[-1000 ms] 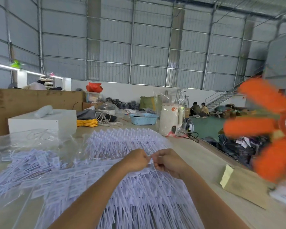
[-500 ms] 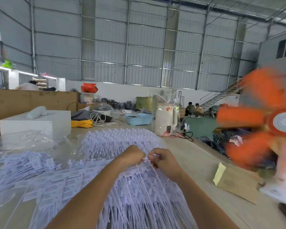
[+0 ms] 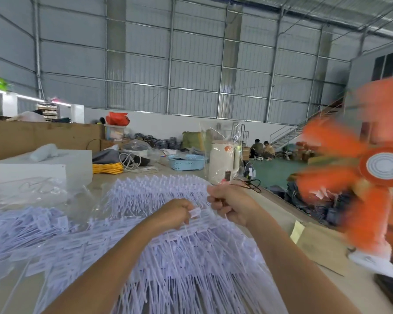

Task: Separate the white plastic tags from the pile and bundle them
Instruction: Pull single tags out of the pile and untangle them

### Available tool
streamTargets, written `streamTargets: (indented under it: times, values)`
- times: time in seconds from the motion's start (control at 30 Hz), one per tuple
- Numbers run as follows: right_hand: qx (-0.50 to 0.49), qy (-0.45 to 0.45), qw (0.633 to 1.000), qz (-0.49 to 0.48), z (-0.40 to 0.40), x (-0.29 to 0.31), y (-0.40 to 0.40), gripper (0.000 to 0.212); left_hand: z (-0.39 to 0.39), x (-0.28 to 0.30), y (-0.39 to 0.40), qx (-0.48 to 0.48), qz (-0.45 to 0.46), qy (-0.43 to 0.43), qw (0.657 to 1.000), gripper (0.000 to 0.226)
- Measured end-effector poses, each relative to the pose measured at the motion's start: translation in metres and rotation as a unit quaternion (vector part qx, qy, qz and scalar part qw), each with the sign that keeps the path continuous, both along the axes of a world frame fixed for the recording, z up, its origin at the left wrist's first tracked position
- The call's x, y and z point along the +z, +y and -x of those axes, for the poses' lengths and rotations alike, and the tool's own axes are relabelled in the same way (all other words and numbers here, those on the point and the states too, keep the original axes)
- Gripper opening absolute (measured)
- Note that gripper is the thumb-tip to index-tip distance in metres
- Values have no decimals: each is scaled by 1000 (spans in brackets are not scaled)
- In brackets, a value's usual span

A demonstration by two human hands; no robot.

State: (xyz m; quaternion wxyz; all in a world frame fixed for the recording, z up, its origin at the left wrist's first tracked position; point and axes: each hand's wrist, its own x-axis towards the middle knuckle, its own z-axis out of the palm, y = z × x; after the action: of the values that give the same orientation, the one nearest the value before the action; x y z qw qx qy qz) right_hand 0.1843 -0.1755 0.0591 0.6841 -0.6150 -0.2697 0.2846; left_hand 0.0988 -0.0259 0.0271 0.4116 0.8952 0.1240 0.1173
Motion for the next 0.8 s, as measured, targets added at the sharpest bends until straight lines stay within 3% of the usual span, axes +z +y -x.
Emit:
streamTargets:
  times: [0.13, 0.27, 0.43, 0.57, 0.67, 0.8]
  values:
    - [-39, -171, 972, 155, 18, -26, 22, 19, 8, -6, 7, 3, -14, -11, 1000, 20]
    - [-22, -84, 993, 81, 23, -39, 37, 9, 10, -13, 11, 9, -91, -31, 995, 11]
    - [-47, -136, 987, 68, 24, -37, 43, 13, 11, -11, 12, 35, -103, -56, 993, 10]
    - [-75, -145, 985, 54, 20, -37, 42, 15, 13, -8, 17, 85, -145, -1, 986, 41]
    - [-37, -149, 987, 47, 19, -40, 39, 11, 15, -9, 19, 70, -80, -7, 994, 47]
    - [7, -180, 980, 81, 18, -37, 35, 4, 15, -12, 16, 86, -89, -39, 992, 42]
